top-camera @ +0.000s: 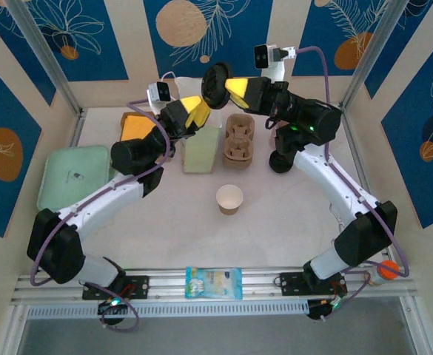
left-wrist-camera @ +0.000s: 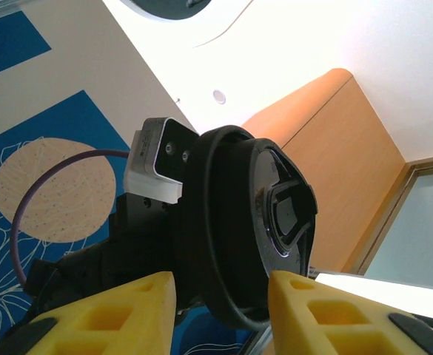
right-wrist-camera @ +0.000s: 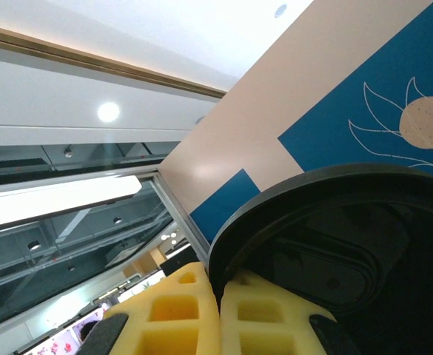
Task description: Pack the takeout coffee
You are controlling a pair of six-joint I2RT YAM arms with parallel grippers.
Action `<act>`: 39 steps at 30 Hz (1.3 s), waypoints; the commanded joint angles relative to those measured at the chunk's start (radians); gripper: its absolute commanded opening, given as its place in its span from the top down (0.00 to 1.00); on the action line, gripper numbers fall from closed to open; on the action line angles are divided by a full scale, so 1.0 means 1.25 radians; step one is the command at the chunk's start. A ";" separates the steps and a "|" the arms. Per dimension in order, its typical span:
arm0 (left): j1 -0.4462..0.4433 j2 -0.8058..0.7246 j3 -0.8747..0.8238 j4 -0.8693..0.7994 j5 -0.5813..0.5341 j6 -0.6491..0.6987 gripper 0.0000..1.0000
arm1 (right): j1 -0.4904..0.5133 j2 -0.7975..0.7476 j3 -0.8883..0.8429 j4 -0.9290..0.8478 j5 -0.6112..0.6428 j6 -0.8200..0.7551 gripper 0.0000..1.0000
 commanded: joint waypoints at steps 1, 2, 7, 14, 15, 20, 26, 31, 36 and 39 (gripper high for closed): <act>-0.010 0.003 0.032 0.060 -0.013 -0.007 0.65 | 0.002 0.009 -0.019 0.056 0.044 0.023 0.96; -0.011 0.003 0.032 0.060 -0.015 -0.007 0.66 | 0.002 0.011 -0.023 0.061 0.049 0.026 0.96; -0.010 0.004 0.034 0.060 -0.016 -0.005 0.68 | 0.003 0.019 -0.043 0.090 0.069 0.042 0.96; -0.011 0.004 0.032 0.060 -0.023 -0.004 0.73 | 0.000 0.015 -0.073 0.088 0.086 0.041 0.96; -0.011 0.004 0.031 0.060 -0.026 -0.005 0.74 | 0.000 0.014 -0.080 0.087 0.086 0.040 0.96; -0.011 0.003 0.029 0.060 -0.028 -0.004 0.78 | 0.000 -0.008 -0.126 0.058 0.090 0.014 0.96; -0.011 0.000 0.025 0.060 -0.033 -0.001 0.81 | -0.002 -0.042 -0.175 0.008 0.085 -0.025 0.97; -0.011 0.001 0.020 0.060 -0.037 0.000 0.84 | -0.004 -0.075 -0.200 -0.073 0.074 -0.077 0.97; -0.011 0.005 0.009 0.060 -0.038 0.004 0.87 | -0.006 -0.106 -0.207 -0.162 0.064 -0.135 0.96; -0.011 0.004 -0.001 0.059 -0.041 0.006 0.89 | -0.007 -0.120 -0.208 -0.206 0.061 -0.161 0.96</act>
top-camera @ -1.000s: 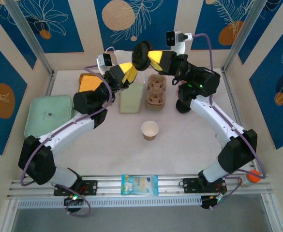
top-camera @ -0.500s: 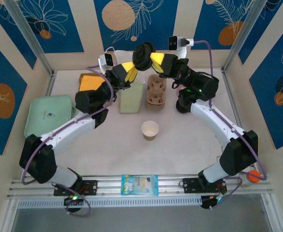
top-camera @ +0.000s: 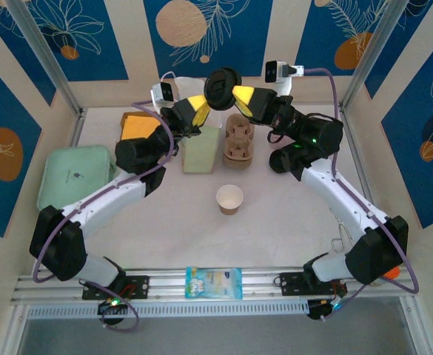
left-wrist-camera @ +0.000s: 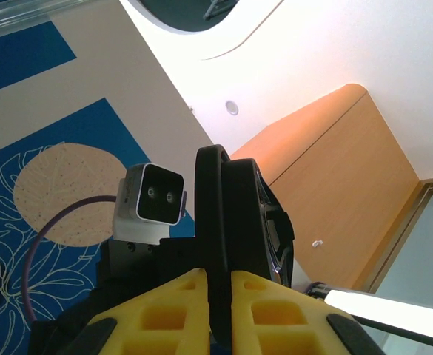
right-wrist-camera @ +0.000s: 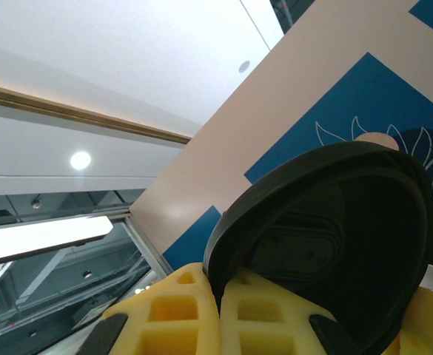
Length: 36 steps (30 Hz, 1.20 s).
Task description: Pack the takeout coffee
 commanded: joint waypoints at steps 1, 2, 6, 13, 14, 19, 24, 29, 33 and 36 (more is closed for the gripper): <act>-0.010 -0.014 0.001 0.075 -0.014 0.008 0.90 | -0.003 -0.007 -0.022 -0.135 -0.045 -0.050 0.95; -0.010 -0.014 0.000 0.074 -0.014 0.009 0.91 | -0.004 -0.012 -0.023 -0.149 -0.045 -0.059 0.95; -0.010 -0.023 -0.012 0.033 -0.007 0.035 0.94 | -0.008 -0.038 -0.023 -0.223 -0.045 -0.107 0.93; -0.009 -0.039 -0.031 -0.015 -0.011 0.068 0.97 | -0.020 -0.094 -0.021 -0.388 -0.034 -0.205 0.89; -0.009 -0.038 -0.032 -0.016 -0.010 0.067 0.97 | -0.023 -0.105 -0.023 -0.413 -0.028 -0.220 0.89; -0.009 -0.032 -0.033 -0.022 -0.014 0.069 0.98 | -0.038 -0.138 -0.045 -0.471 -0.012 -0.249 0.83; -0.006 -0.030 -0.031 -0.034 -0.012 0.075 0.98 | -0.065 -0.172 -0.070 -0.496 -0.001 -0.254 0.77; -0.006 -0.025 -0.034 -0.044 -0.013 0.079 0.99 | -0.081 -0.189 -0.076 -0.506 -0.006 -0.256 0.70; -0.006 -0.020 -0.034 -0.045 -0.013 0.082 0.99 | -0.092 -0.198 -0.081 -0.516 -0.006 -0.260 0.65; -0.006 -0.022 -0.038 -0.053 -0.012 0.088 1.00 | -0.101 -0.204 -0.088 -0.517 -0.006 -0.258 0.61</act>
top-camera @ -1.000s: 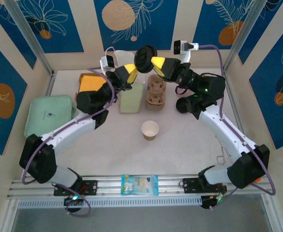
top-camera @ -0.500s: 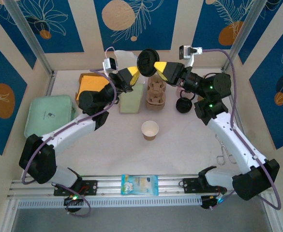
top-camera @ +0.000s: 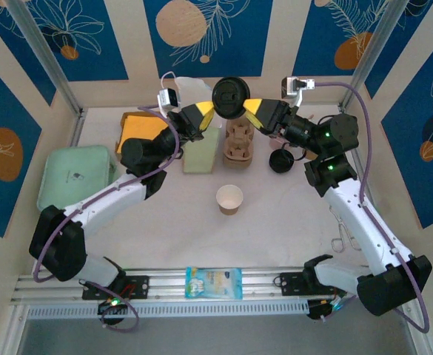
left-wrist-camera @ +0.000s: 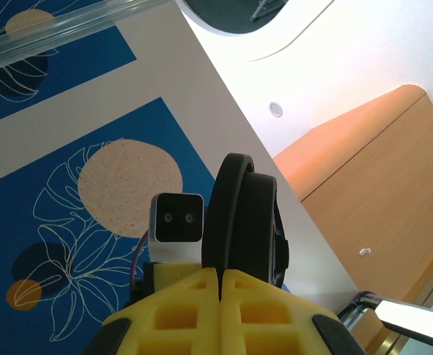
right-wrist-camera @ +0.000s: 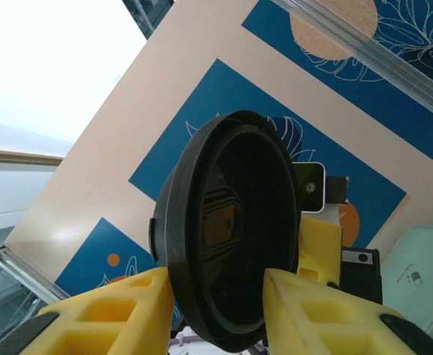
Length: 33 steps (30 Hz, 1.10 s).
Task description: Pack the takeout coffee
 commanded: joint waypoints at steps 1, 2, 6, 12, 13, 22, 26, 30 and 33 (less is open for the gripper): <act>-0.006 -0.020 -0.003 0.025 -0.005 0.019 1.00 | -0.012 -0.021 -0.014 -0.016 0.005 -0.009 0.60; -0.006 -0.021 -0.004 0.021 -0.005 0.023 1.00 | -0.015 -0.024 -0.017 -0.018 0.005 -0.011 0.60; -0.005 -0.024 -0.016 0.010 -0.007 0.032 1.00 | -0.025 -0.032 -0.022 -0.033 0.006 -0.016 0.53; -0.004 -0.008 -0.023 0.014 -0.009 0.032 1.00 | -0.031 -0.039 -0.024 -0.064 0.008 -0.040 0.57; -0.004 -0.003 -0.023 0.016 -0.007 0.032 1.00 | -0.031 -0.037 -0.021 -0.080 0.012 -0.048 0.60; 0.044 -0.064 -0.154 -0.064 0.020 0.094 0.90 | -0.017 -0.135 -0.006 -0.600 0.222 -0.370 0.54; 0.088 -0.151 -0.249 -0.295 0.021 0.227 0.82 | -0.019 -0.120 -0.002 -0.844 0.359 -0.478 0.51; 0.115 -0.225 -0.309 -0.472 0.003 0.331 0.78 | -0.012 -0.079 -0.055 -0.940 0.421 -0.521 0.48; 0.127 -0.261 -0.324 -0.558 -0.001 0.380 0.74 | 0.001 -0.031 -0.093 -0.965 0.463 -0.539 0.46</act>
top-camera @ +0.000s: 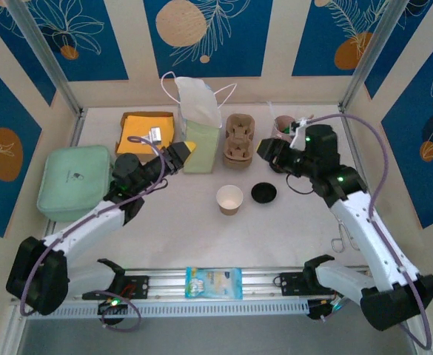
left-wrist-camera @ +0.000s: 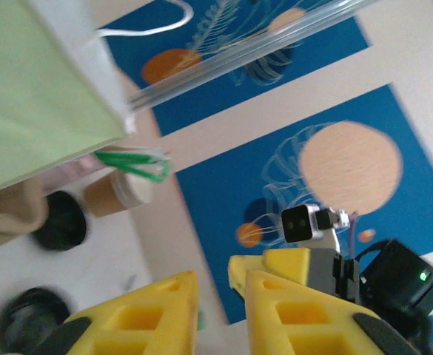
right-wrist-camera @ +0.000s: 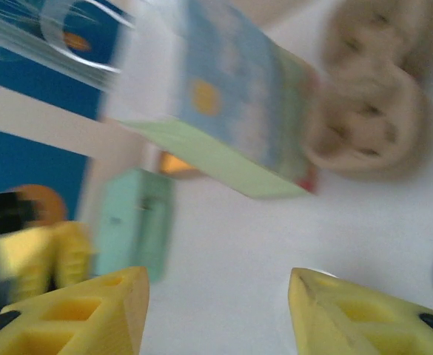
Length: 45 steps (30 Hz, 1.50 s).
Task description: Pack the takeout coffee
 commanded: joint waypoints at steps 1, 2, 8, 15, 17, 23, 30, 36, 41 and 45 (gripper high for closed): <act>0.016 -0.041 -0.017 -0.146 -0.007 0.112 0.73 | 0.011 0.046 -0.044 -0.127 0.091 -0.071 0.45; 0.020 -0.048 -0.021 -0.158 -0.004 0.119 0.72 | 0.011 0.059 -0.052 -0.129 0.110 -0.075 0.45; 0.032 -0.069 -0.031 -0.231 -0.004 0.161 0.67 | 0.024 0.143 -0.048 -0.180 0.198 -0.130 0.44; 0.053 -0.089 -0.040 -0.316 -0.020 0.207 0.64 | 0.092 0.304 -0.002 -0.235 0.261 -0.153 0.47; 0.067 -0.099 -0.043 -0.336 -0.019 0.214 0.64 | 0.105 0.350 0.012 -0.243 0.267 -0.154 0.49; 0.113 -0.145 -0.066 -0.387 -0.012 0.232 0.63 | 0.136 0.441 0.038 -0.250 0.272 -0.165 0.52; 0.138 -0.171 -0.087 -0.405 0.002 0.239 0.63 | 0.153 0.523 0.078 -0.264 0.305 -0.160 0.55; 0.152 -0.181 -0.088 -0.417 0.009 0.247 0.63 | 0.160 0.575 0.106 -0.274 0.345 -0.159 0.58; 0.162 -0.186 -0.087 -0.427 0.013 0.254 0.62 | 0.168 0.606 0.118 -0.277 0.357 -0.159 0.60; 0.167 -0.187 -0.088 -0.431 0.017 0.257 0.62 | 0.175 0.625 0.126 -0.276 0.369 -0.159 0.62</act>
